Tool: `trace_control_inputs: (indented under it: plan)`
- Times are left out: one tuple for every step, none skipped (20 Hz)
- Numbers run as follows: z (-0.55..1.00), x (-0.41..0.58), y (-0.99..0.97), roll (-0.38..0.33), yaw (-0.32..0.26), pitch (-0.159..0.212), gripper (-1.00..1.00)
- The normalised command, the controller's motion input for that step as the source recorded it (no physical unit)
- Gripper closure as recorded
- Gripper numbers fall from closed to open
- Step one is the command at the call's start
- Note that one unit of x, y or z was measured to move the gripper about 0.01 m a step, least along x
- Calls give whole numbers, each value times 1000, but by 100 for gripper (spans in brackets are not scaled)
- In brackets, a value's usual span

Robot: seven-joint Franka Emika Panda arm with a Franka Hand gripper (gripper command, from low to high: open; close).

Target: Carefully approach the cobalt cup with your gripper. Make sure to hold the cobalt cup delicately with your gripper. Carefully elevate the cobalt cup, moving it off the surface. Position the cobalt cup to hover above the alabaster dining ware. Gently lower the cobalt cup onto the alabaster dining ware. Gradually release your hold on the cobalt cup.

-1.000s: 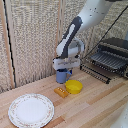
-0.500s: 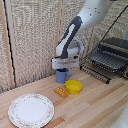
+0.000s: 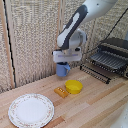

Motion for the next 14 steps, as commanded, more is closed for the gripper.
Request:
trace_control_inputs:
  plan:
    - [874,117,100,86,-30,48,100]
    - [894,69,320,78,-1,25,100]
    - [811,63,466,50,0,0,100]
    - [640,54,600,51,0,0,100]
    - [566,20,723,41,0,0,100]
    - [537,3,774,38,0,0,100]
    - [494,0,834,32,0,0,100]
    - [466,0,877,28,0,0,100]
    - [446,0,903,23,0,0,100]
    - [437,0,906,23,0,0,100]
    - [380,0,920,15,0,0,100]
    - [323,0,931,9,0,0,100]
    - [317,0,934,7,0,0,100]
    - [294,0,937,6,0,0,100]
